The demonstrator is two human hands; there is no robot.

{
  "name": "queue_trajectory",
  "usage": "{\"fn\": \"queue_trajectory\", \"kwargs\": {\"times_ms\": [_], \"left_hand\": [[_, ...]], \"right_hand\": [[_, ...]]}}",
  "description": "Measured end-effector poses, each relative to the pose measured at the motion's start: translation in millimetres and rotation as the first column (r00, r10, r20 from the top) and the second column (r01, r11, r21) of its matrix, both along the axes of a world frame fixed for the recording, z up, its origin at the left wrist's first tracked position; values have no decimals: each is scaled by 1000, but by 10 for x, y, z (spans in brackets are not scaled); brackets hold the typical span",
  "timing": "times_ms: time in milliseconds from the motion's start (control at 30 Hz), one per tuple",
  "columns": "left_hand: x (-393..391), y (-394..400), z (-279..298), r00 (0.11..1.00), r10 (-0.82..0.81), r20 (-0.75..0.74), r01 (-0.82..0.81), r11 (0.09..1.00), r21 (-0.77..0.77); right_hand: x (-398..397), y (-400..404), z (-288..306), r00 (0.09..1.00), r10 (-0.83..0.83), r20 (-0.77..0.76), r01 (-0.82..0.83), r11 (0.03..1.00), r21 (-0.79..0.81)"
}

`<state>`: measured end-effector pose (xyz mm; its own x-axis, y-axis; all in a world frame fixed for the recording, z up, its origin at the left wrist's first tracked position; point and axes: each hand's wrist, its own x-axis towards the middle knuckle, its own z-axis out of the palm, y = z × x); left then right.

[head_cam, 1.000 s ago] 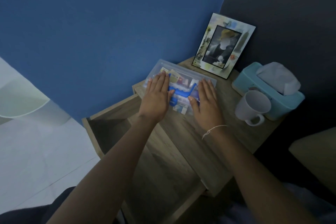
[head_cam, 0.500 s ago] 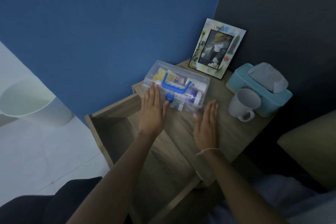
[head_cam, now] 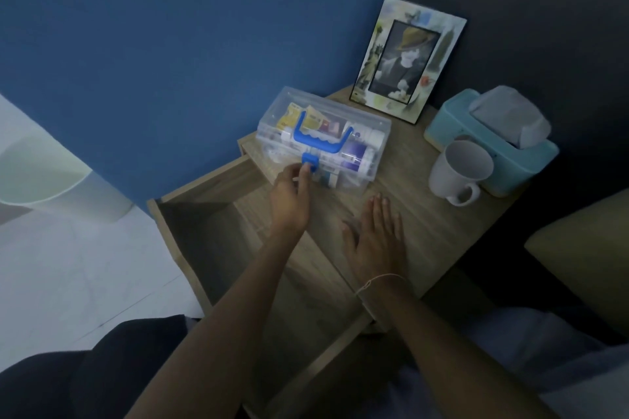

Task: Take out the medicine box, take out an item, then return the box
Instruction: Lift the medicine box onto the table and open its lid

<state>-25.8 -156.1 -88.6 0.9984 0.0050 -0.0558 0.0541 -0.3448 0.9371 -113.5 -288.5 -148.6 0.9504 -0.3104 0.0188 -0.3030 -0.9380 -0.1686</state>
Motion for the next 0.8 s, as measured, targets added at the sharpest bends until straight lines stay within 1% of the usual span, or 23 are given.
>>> {"fn": "queue_trajectory", "kwargs": {"times_ms": [100,167,200,300,533,800], "left_hand": [[87,-131,91,976,140,-167,-173,964,-203],[137,-175,114,940,187,-285,-269,921,-283],[156,-182,120,928,199,-316,-295,909,-295],[187,-182,124,921,197,-336,-304,903,-304],[191,-161,124,908,123,-401,-292,871,-396],[203,-119,145,911,89,-403,-258,885,-388]], "right_hand": [[4,-1,0,1000,-4,1,4,1000,-9],[8,0,-4,1000,-6,10,6,1000,-6],[8,2,-9,1000,-5,17,5,1000,-1],[6,-2,-23,1000,-8,26,8,1000,3],[4,5,-37,1000,-18,9,18,999,-26],[-6,2,-25,1000,-11,2,11,999,-32]]}}
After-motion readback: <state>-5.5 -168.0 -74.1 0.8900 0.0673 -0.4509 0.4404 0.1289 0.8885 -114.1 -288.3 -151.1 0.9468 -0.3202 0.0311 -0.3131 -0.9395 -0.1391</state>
